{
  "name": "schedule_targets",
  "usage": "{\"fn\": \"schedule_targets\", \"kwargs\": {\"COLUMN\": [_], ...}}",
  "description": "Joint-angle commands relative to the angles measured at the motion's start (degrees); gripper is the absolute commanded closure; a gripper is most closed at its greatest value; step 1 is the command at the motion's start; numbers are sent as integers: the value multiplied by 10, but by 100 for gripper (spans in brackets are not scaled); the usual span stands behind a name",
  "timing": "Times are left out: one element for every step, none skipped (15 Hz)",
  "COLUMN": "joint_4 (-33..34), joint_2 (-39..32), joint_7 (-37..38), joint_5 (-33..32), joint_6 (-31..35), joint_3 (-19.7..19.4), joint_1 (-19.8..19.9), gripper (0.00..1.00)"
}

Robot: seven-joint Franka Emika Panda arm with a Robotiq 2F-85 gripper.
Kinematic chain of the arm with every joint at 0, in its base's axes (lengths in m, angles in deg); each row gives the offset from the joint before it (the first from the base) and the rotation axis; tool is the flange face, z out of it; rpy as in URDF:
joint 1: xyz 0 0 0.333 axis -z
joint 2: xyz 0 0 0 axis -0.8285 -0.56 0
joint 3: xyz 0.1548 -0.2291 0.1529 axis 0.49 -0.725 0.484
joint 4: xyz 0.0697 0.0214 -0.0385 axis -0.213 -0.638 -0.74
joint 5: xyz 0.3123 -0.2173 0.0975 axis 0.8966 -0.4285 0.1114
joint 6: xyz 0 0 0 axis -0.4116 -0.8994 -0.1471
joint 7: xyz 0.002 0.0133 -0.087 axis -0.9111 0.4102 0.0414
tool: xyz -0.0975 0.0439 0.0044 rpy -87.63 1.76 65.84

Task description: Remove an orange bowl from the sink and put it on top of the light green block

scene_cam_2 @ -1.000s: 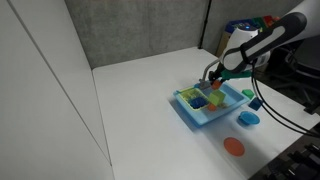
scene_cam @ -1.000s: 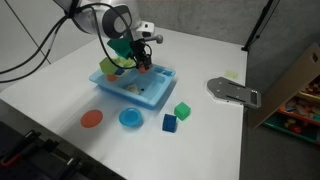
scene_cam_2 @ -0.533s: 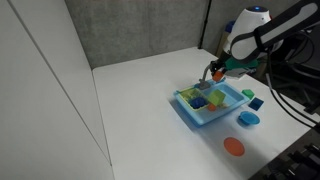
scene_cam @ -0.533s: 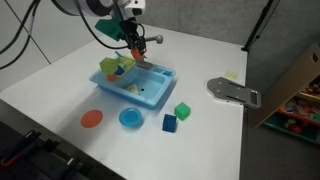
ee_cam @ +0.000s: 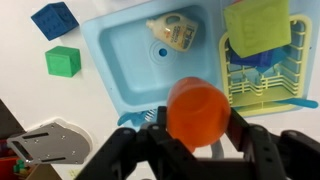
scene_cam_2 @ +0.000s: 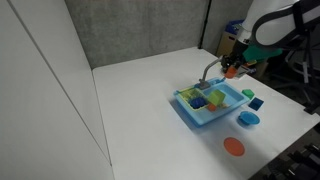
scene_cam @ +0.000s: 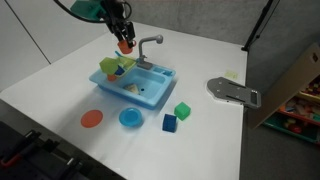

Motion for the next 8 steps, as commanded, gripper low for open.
{"fn": "schedule_targets", "kwargs": {"joint_4": [-47,-55,-63,-68,-71,-74,-74,-76], "joint_2": [63,72,78,79,79,76,72,69], "joint_7": [-2,-4,-2,-2,3,4,5,8], "joint_5": [-9,-3,-1,2,3,4,6,5], "joint_6": [-31,-32,-27,-25,-22,-19,-19,-16], "joint_3": [33,41,50,58,65,73,79,84], "joint_1": [23,27,30,32,34,35,35,34], "gripper": [66,66,66,66,66,66,66,66]}}
